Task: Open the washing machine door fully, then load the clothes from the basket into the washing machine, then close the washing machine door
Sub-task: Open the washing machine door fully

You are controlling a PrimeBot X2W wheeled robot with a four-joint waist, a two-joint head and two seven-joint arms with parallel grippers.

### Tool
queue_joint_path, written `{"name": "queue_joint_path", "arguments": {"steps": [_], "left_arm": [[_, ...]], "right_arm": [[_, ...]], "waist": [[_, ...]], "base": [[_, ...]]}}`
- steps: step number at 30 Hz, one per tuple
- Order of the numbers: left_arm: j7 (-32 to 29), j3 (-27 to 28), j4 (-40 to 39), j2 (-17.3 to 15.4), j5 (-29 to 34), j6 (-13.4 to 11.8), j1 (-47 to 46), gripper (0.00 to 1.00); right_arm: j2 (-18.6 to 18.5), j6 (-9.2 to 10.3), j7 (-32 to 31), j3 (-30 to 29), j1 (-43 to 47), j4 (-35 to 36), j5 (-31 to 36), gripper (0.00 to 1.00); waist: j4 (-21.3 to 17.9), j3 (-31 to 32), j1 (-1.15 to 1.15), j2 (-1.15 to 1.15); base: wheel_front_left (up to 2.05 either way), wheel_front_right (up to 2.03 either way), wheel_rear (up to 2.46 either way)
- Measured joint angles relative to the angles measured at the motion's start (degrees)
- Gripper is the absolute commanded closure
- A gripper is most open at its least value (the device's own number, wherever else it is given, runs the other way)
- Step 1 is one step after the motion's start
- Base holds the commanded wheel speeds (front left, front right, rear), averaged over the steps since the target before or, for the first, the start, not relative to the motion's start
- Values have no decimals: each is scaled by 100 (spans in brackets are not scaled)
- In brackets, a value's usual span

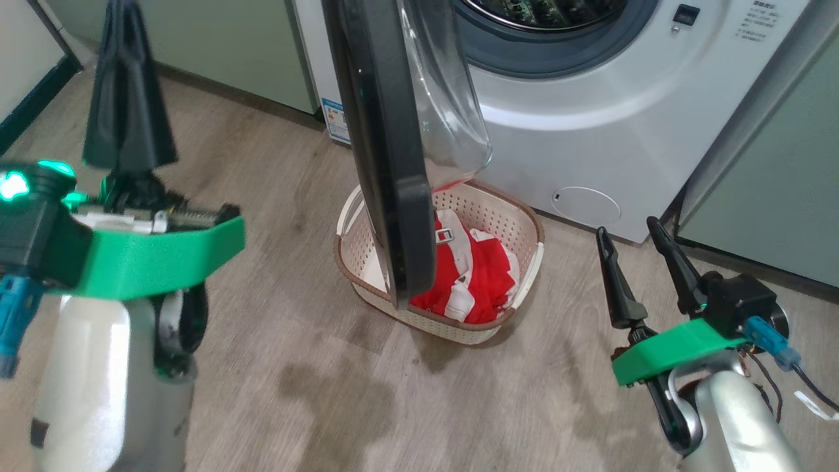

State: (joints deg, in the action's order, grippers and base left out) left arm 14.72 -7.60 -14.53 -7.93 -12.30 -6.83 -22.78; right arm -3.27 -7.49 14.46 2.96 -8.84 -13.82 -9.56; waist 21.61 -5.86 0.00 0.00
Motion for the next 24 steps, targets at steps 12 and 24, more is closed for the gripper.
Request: {"name": "queue_joint_path", "arguments": {"steps": [12, 24], "left_arm": [[-491, -2182, -434, 448, -291, 469, -353, 100], [-894, -3893, 590, 472, -838, 719, 208, 100]], "right_arm": [[1, 0, 0, 81, 0, -11, -16, 0], [2, 0, 0, 71, 2, -24, -16, 0]], "waist": [[-205, 10, 0, 0], [-198, -58, 0, 0]], "base": [[0, 0, 0], [0, 0, 0]]}}
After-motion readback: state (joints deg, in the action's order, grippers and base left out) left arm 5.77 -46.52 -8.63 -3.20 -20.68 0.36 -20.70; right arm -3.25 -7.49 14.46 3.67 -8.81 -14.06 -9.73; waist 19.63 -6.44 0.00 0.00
